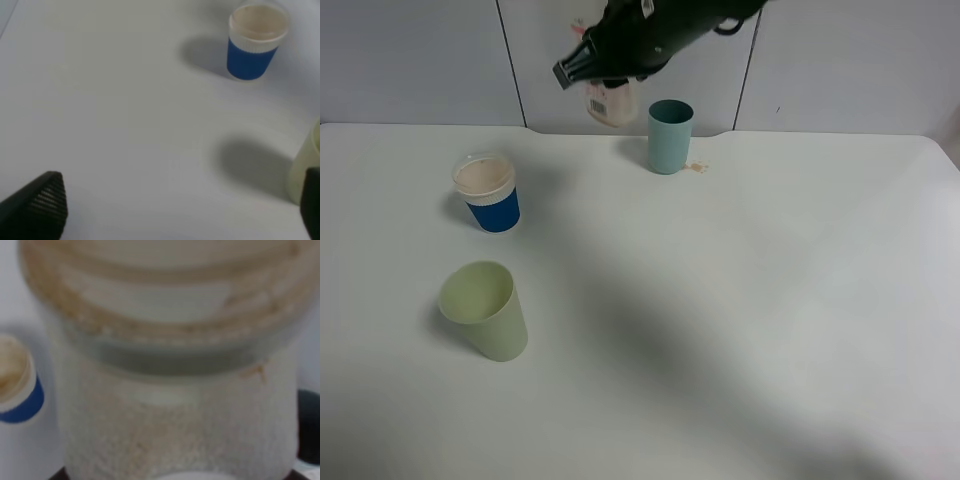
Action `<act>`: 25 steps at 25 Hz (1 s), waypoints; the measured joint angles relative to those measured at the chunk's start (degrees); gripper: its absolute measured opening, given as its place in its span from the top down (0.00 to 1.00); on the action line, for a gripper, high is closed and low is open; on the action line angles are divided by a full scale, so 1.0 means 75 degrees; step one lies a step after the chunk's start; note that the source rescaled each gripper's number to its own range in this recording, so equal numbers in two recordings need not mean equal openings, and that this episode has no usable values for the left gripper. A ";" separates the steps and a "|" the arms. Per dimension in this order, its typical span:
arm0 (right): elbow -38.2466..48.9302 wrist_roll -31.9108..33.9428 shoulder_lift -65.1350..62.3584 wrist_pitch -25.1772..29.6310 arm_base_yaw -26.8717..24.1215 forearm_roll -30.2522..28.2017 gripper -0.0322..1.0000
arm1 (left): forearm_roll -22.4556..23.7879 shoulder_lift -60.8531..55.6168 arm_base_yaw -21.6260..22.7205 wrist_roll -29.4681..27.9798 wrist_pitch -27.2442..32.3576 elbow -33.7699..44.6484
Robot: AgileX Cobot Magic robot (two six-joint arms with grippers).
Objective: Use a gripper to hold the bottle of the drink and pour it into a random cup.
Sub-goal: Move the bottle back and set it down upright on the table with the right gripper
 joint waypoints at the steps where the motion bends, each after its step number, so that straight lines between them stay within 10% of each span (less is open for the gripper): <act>1: 0.0295 -0.0060 -0.0003 -0.0308 0.0000 0.0010 0.97 | 0.0000 0.0000 0.0000 0.0000 0.0000 0.0000; 13: 0.3054 -0.0580 -0.0009 -0.4054 -0.0019 0.0010 0.97 | 0.0000 0.0000 0.0000 0.0000 0.0000 0.0000; 25: 0.4341 -0.0712 -0.0012 -0.4717 -0.0564 0.0019 0.97 | 0.0000 0.0000 0.0000 0.0002 0.0000 0.0000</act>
